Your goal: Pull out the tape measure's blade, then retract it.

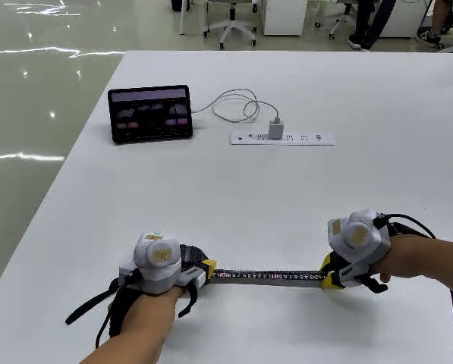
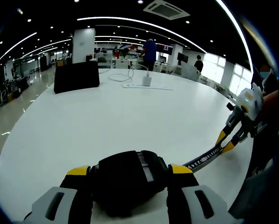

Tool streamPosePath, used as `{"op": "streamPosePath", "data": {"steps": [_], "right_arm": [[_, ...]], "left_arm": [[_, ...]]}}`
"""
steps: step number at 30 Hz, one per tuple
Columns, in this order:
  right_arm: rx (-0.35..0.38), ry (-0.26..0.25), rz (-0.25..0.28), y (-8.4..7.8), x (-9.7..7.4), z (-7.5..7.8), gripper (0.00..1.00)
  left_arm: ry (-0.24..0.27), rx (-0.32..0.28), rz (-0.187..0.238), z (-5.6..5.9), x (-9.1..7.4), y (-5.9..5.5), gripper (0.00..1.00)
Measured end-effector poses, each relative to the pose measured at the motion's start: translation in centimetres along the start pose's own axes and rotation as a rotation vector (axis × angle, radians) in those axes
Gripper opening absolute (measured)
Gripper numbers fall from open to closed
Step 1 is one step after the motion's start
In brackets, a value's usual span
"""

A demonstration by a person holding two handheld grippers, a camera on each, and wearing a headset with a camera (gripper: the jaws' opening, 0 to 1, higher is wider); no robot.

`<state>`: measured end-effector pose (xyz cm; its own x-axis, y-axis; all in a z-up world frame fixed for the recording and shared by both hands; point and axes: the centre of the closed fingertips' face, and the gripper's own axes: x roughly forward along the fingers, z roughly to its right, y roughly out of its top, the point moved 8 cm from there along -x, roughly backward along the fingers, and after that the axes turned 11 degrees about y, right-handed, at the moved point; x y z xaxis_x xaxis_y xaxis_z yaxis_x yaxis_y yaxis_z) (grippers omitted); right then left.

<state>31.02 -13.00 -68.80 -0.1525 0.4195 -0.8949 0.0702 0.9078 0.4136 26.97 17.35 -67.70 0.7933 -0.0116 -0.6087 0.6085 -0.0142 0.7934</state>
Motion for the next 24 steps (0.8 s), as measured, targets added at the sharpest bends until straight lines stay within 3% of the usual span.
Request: {"op": "streamPosePath", "data": {"steps": [24], "right_arm": [[0.004,-0.002,0.002,1.4,0.6,0.1,0.11]], "left_arm": [[-0.001,-0.002,-0.002,-0.1,0.1,0.0,0.6]]}}
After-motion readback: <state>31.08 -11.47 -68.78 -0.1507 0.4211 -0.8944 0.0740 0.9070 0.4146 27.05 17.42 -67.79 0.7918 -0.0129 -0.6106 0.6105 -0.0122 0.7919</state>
